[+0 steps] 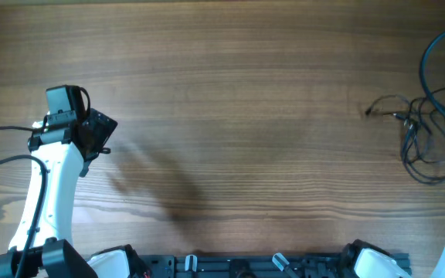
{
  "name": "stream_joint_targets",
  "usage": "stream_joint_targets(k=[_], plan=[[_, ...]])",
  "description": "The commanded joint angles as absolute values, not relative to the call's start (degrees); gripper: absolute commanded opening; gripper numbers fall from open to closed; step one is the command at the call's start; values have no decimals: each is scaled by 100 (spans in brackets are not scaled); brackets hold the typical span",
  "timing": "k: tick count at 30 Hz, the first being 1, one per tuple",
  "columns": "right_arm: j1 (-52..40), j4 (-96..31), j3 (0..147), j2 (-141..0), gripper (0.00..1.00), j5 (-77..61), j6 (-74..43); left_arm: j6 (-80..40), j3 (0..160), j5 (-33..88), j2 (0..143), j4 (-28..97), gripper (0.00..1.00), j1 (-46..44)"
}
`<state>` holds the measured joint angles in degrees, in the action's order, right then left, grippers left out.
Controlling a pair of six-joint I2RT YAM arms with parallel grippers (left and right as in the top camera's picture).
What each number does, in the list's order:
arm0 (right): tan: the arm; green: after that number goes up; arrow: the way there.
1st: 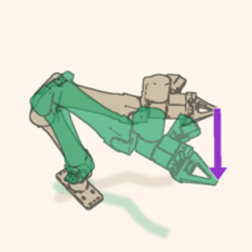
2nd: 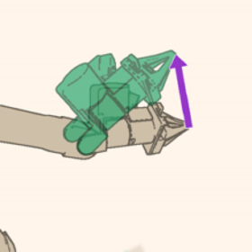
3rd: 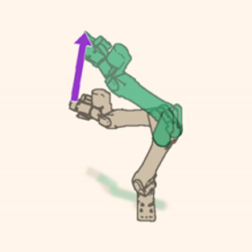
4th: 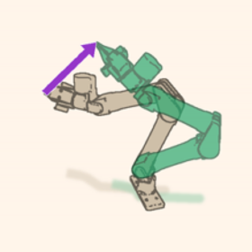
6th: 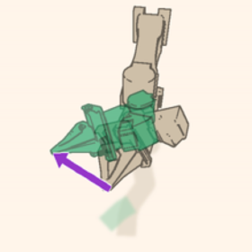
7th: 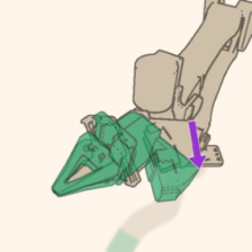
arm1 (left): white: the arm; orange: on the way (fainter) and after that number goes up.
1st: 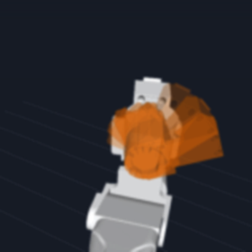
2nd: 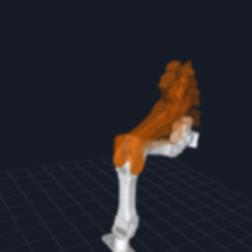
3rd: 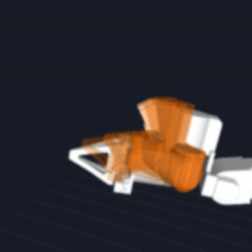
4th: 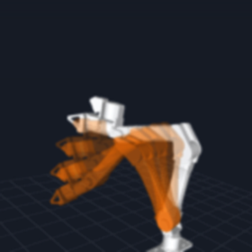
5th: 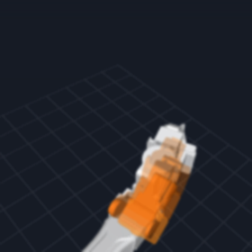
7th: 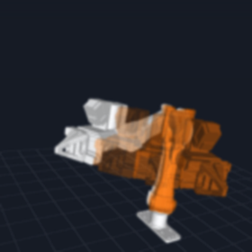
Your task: Untangle cables
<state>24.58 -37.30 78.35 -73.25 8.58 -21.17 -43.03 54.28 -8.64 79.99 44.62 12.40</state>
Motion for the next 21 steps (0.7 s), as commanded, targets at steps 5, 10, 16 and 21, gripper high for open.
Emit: stream_joint_targets(k=[5,10,16,21], plan=[[2729,-3024,7800,-7824,4,45,-1551,-4394,5424,-812,8005,4464,100,1260],[3009,-3205,7881,-8499,4,-1321,-1326,-4394,5424,-788,8005,4464,99,1260],[3120,-4713,9946,-9308,4,-1594,-1208,-4375,5424,-681,8005,4466,98,1260],[3120,-4740,11415,-9306,4,-1601,-1243,-4375,5424,-661,8005,4508,97,1260]])
